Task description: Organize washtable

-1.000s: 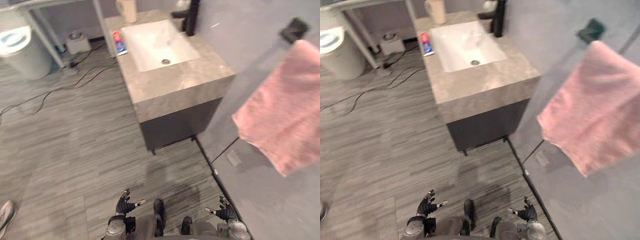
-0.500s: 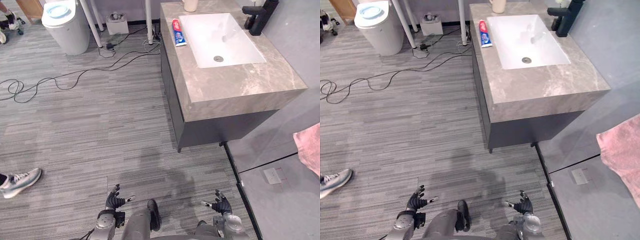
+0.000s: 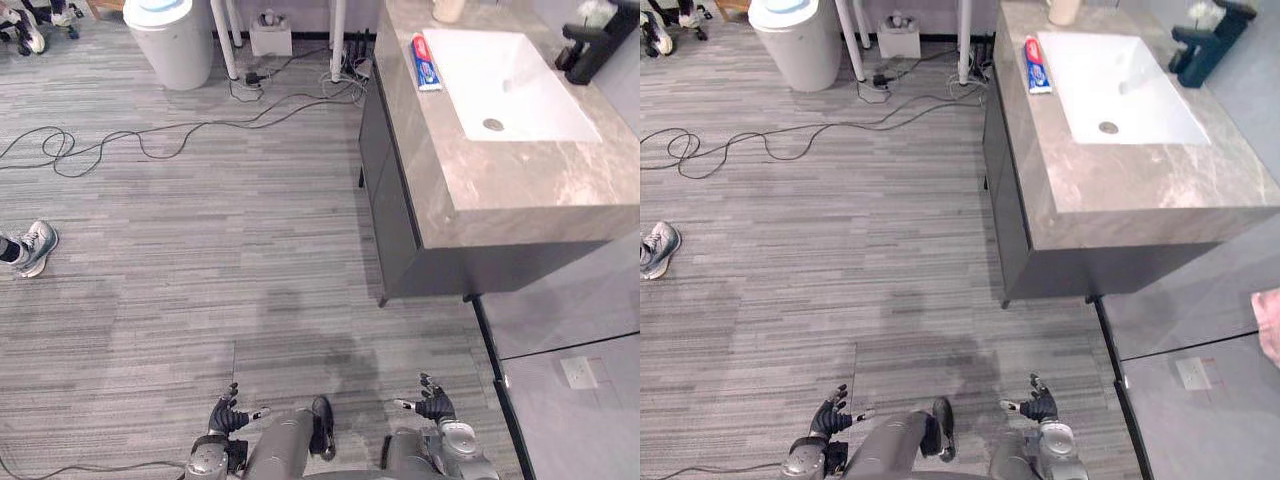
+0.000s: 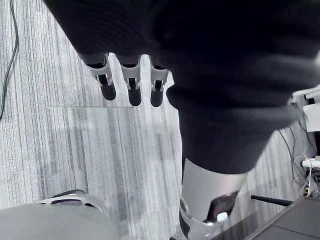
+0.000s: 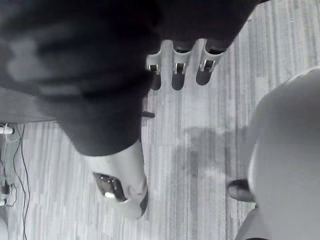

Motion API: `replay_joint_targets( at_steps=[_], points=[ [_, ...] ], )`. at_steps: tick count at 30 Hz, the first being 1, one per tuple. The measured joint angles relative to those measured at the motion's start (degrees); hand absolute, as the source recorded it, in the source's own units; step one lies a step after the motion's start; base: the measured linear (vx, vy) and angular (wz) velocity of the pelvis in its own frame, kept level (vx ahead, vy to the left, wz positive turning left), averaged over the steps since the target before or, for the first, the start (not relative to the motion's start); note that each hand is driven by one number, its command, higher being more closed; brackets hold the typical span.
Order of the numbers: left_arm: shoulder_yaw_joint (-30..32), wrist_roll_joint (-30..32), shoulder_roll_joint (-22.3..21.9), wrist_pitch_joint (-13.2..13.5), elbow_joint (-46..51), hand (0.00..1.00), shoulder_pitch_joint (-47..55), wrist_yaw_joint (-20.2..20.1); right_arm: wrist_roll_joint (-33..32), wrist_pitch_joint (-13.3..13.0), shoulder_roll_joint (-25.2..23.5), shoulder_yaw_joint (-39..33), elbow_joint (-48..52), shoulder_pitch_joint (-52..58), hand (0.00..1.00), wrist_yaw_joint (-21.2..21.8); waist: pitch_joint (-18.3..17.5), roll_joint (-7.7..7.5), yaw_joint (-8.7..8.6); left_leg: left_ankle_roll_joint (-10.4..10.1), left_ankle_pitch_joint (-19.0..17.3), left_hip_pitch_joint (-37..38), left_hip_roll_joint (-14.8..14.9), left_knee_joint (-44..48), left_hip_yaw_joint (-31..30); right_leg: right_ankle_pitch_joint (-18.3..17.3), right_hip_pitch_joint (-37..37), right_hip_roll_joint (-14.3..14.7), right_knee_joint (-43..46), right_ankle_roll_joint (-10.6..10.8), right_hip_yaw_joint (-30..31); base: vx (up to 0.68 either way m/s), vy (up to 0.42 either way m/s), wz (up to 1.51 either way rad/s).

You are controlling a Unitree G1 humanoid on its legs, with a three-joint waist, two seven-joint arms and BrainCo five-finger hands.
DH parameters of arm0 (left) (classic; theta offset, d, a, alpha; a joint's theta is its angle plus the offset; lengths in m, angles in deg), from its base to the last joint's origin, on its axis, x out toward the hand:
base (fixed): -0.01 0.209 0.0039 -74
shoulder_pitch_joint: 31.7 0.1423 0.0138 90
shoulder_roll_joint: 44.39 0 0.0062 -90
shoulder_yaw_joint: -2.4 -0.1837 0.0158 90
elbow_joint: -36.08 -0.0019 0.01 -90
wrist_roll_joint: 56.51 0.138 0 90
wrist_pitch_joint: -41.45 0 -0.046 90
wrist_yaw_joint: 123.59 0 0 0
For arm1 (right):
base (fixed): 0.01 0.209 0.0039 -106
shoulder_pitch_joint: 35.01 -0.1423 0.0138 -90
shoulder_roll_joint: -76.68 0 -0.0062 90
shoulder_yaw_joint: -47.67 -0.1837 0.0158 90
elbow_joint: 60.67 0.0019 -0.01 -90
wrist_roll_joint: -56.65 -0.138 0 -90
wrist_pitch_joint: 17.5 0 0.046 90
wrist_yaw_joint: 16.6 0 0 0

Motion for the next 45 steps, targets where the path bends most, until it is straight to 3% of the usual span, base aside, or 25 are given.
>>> replay_joint_targets(
  at_steps=[2, 5, 6, 7, 8, 9, 10, 12, 13, 16, 17, 18, 19, 22, 24, 27, 29, 31, 33, 36, 38, 39, 40, 43, 45],
  points=[
    [-0.20, 0.03, -1.15, -0.28, -0.18, 0.00, -0.49, -0.94, -0.86, -0.82, 0.03, -1.33, 2.82, 2.07, 0.00, -0.11, 0.05, -0.02, -2.38, -0.37, 0.08, 3.49, -0.76, -1.11, -1.14, 4.41, 0.28, 2.53, -3.47, -3.53, 2.72, 0.37, 0.050, 0.73],
    [0.24, 0.06, -2.66, -0.37, -0.02, 0.00, -2.06, -1.18, -0.80, -0.74, 0.08, -2.69, 5.48, 3.93, 0.00, -0.09, -0.13, 0.44, -3.09, -1.43, -0.63, 6.23, -1.46, 0.84, -3.78, 5.60, 2.53, 3.70, -3.19, -5.53, 1.56, 0.40, 0.044, 0.83],
    [1.07, 0.06, -3.76, -0.37, 0.20, 0.00, -3.12, -1.19, -0.80, -0.67, -0.33, -3.17, 6.70, 4.75, 0.00, -0.07, 0.01, 0.66, -2.78, -2.05, -0.98, 5.03, -1.33, 5.48, -3.14, 6.04, 2.52, 4.82, -4.09, -6.33, 0.61, 0.42, 0.042, 0.66],
    [2.04, 0.05, -4.55, -0.45, 0.51, 0.00, -3.04, -1.28, -1.17, -0.68, -1.21, -3.58, 8.75, 5.68, 0.00, -0.07, -0.14, 0.66, -3.46, -4.32, -2.27, 3.33, -1.02, 12.70, -2.33, 9.70, 3.73, 6.29, -6.63, -9.04, 2.02, 0.49, 0.057, 0.73],
    [2.71, 0.05, -5.45, -0.56, 0.65, 0.00, -2.90, -1.30, -1.29, -0.62, -1.16, -3.55, 9.84, 5.87, 0.00, -0.21, -0.12, 2.02, -4.15, -4.82, -2.50, 2.10, -0.17, 17.37, -2.02, 9.56, 5.53, 5.94, -7.32, -8.63, 1.39, 0.52, 0.081, 0.41],
    [2.73, 0.06, -6.38, -0.55, 2.72, 0.00, -1.98, -1.54, -1.30, -0.38, -1.10, -3.11, 11.38, 5.83, 0.00, -0.19, -0.29, 2.31, -3.38, -10.19, 1.04, -0.90, 1.55, 27.03, 0.64, 9.38, 8.06, 5.85, -8.64, -8.75, 3.45, 0.49, 0.113, -0.21],
    [2.74, 0.06, -6.95, -0.50, 4.93, 0.00, -0.91, -1.82, -1.29, -0.57, -1.24, -1.49, 12.44, 5.84, 0.00, -0.11, -0.24, 2.14, -2.01, -8.38, -0.78, -3.60, 5.34, 34.81, 3.98, 9.36, 11.13, 5.71, -9.76, -8.76, 6.63, 0.51, 0.108, -0.52],
    [2.77, 0.06, -7.29, -0.47, 6.32, 0.00, -0.32, -2.06, -1.32, -0.66, -2.21, -1.06, 12.70, 5.66, 0.00, -0.17, -0.25, 2.10, -0.80, -7.22, -1.97, -5.38, 10.14, 38.06, 4.37, 9.29, 13.22, 5.21, -10.31, -8.74, 8.77, 0.43, 0.117, -0.52],
    [2.76, 0.05, -7.35, -0.44, 6.87, 0.00, -0.17, -2.11, -1.34, -0.62, -3.06, -1.08, 12.68, 5.52, 0.00, -0.18, -0.22, 1.73, -0.48, -7.73, -3.21, -7.30, 13.43, 36.88, 3.36, 8.76, 14.69, 3.78, -10.73, -8.03, 10.77, 0.37, 0.178, -0.44],
    [2.65, 0.06, -7.53, -0.45, 6.79, 0.00, -0.51, -2.11, -1.35, -0.56, -3.93, -2.06, 12.10, 3.57, 0.00, -0.24, 0.35, 0.28, -0.59, -9.60, -4.80, -11.72, 15.25, 27.34, 0.84, 6.36, 15.73, -1.13, -10.65, -5.29, 14.09, 0.35, 0.313, -0.39],
    [2.33, 0.06, -7.88, -0.44, 6.61, 0.00, -0.66, -2.11, -1.35, -0.32, -4.15, -3.45, 11.52, 2.95, 0.00, -0.37, 0.43, 0.31, -0.21, -11.63, -2.61, -12.15, 15.29, 17.64, -1.82, 5.17, 15.69, -3.09, -9.49, -3.41, 14.92, 0.29, 0.367, -0.42],
    [2.05, 0.05, -8.14, -0.41, 6.60, 0.00, -0.65, -2.11, -1.36, -0.35, -3.99, -4.13, 11.71, 3.06, 0.00, -0.49, 0.06, 1.15, -0.12, -12.14, 0.97, -10.93, 15.60, 10.14, -3.65, 4.06, 15.67, -3.35, -8.75, -1.69, 15.32, 0.30, 0.423, -0.44],
    [2.20, 0.05, -8.52, -0.49, 5.59, 0.00, -0.84, -2.08, -1.36, -0.19, -3.78, -4.81, 10.76, 2.85, 0.00, -0.77, 0.26, 0.31, -0.03, -10.84, 9.81, -8.92, 15.17, 6.63, -1.28, 1.64, 16.43, -5.03, -8.32, 1.94, 15.76, 0.30, 0.424, -0.47],
    [2.49, 0.04, -6.57, -0.36, 5.33, 0.00, -1.76, -1.37, -1.33, 0.03, -5.36, -3.78, 10.40, 3.22, 0.00, -0.62, -0.07, -0.83, 1.48, -10.67, 8.58, -8.32, 13.75, 10.44, -0.17, 4.88, 16.12, -4.85, -10.89, 1.12, 15.71, 0.23, 0.296, -0.59],
    [2.47, 0.07, -6.69, -0.35, 5.32, 0.00, -1.13, -1.23, -1.22, 0.03, -5.36, -3.76, 10.43, 3.32, 0.00, -0.59, -0.47, -0.04, 2.11, -9.38, 5.72, -7.42, 13.81, 12.80, 0.57, 6.18, 16.17, -4.99, -11.05, 2.49, 18.56, 0.13, 0.181, -0.93],
    [2.04, 0.13, -6.03, -0.33, 4.74, 0.00, -1.52, -1.11, -0.77, 0.26, -5.22, -3.34, 10.31, 3.21, 0.00, -0.36, -0.51, -0.13, 2.28, -8.63, 1.95, -5.65, 14.49, 12.55, 3.92, 6.93, 14.27, -4.94, -9.63, 3.84, 22.07, 0.07, 0.171, -0.87],
    [0.92, 0.12, -5.64, -0.39, 4.10, 0.00, -1.52, -1.04, -0.67, 0.43, -5.21, -3.05, 10.09, 3.25, 0.00, -0.16, -0.53, -1.00, 2.25, -8.14, 0.99, -3.38, 14.17, 10.38, 6.73, 7.62, 10.19, -5.05, -3.58, 5.06, 22.64, 0.00, 0.111, -0.81],
    [-0.34, 0.11, -5.30, -0.39, 3.94, 0.00, -1.23, -1.04, -0.16, 0.49, -5.11, -2.30, 9.11, 3.92, 0.00, -0.15, -0.30, -2.10, 2.23, -7.56, -0.57, 0.51, 13.10, 8.26, 8.75, 8.08, 7.26, -6.54, 4.23, 5.64, 19.44, -0.02, 0.095, -0.55],
    [-0.25, 0.07, -5.11, -0.40, 3.21, 0.00, -1.31, -0.97, 0.65, 0.43, -4.60, -1.29, 7.18, 4.32, 0.00, 0.04, -0.30, -2.32, 1.71, -6.94, -1.52, 3.75, 12.04, 5.73, 9.80, 7.03, 4.42, -8.08, 9.52, 4.80, 15.00, 0.00, 0.084, -0.39],
    [-0.05, 0.02, -3.46, -0.39, 2.38, 0.00, -1.32, -0.88, 1.37, 0.32, -3.61, 0.34, 4.76, 3.34, 0.00, 0.11, -0.72, -3.01, 0.94, -6.93, -1.53, 6.16, 11.76, 2.05, 9.85, 4.35, 0.89, -6.74, 7.61, 2.75, 7.15, 0.08, 0.008, -0.25],
    [-0.10, -0.02, -2.62, -0.42, 1.97, 0.00, -0.95, -0.86, 1.41, 0.31, -2.45, 0.52, 2.47, 1.55, 0.00, 0.10, -0.68, -2.91, -0.55, -7.87, -1.03, 7.37, 11.55, -0.48, 9.89, 6.39, -1.55, -4.65, -0.57, 0.33, 1.88, 0.16, -0.062, -0.01],
    [-0.22, -0.02, -2.14, -0.41, 1.96, 0.00, -0.39, -0.87, 1.31, 0.26, -2.35, 0.47, 2.21, 2.10, 0.00, 0.08, -1.17, -3.76, -0.98, -8.77, -0.73, 8.13, 10.44, -1.20, 9.77, 9.38, -1.25, -4.16, -5.21, -1.23, 1.06, 0.22, -0.089, 0.08],
    [-0.14, -0.04, -2.71, -0.57, 0.25, 0.00, -0.54, -0.87, 1.02, -0.04, -1.56, 0.19, 1.79, 1.80, 0.00, 0.24, -1.49, -3.28, -1.33, -10.67, -1.51, 10.21, 10.63, -1.29, 9.00, 12.96, -0.61, -3.53, -3.69, -4.15, 2.05, 0.35, -0.105, 0.00],
    [-0.77, 0.04, -3.79, -0.50, 0.20, 0.00, -0.24, -1.09, 1.05, -0.69, -0.75, -0.56, 2.02, 1.98, 0.00, 0.39, -2.44, 0.36, -1.30, -11.96, -2.27, 12.12, 12.92, -1.16, 7.97, 8.40, 0.49, -1.75, -1.54, -5.14, 0.73, 0.43, -0.084, 0.03],
    [-0.50, 0.06, -3.80, -0.51, 0.45, 0.00, -0.68, -1.12, 1.22, -0.42, -1.05, -1.17, 2.09, 2.12, 0.00, 0.47, -2.41, 0.64, -1.34, -12.97, -2.15, 11.15, 14.84, 5.36, 5.82, 6.40, 3.00, -0.52, -1.22, -5.57, -0.06, 0.37, -0.118, 0.04]
  ],
)
